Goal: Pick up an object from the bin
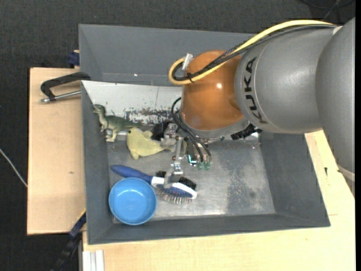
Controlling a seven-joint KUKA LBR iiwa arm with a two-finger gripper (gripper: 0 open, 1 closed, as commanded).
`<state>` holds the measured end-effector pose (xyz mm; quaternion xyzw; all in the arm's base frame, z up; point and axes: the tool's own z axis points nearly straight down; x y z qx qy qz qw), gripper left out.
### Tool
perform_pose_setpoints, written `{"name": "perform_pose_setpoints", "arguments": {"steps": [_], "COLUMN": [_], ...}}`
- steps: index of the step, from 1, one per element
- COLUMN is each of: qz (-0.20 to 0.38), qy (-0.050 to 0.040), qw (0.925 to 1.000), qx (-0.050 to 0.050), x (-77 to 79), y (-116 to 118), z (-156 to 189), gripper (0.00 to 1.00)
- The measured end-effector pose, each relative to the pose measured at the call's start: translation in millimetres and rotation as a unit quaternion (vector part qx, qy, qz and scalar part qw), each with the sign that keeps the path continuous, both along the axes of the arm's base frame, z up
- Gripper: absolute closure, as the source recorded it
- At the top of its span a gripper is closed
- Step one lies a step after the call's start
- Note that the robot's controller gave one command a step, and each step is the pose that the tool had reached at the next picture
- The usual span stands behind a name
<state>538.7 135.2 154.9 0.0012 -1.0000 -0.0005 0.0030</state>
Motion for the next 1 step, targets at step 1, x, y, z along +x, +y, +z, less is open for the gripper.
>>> {"name": "perform_pose_setpoints", "arguments": {"steps": [1], "qz": [-0.062], "qy": [-0.0059], "qw": [0.9981], "qx": [0.001], "x": [-19.6], "y": [-11.5], "z": [-72.6], "gripper": [0.00]}}
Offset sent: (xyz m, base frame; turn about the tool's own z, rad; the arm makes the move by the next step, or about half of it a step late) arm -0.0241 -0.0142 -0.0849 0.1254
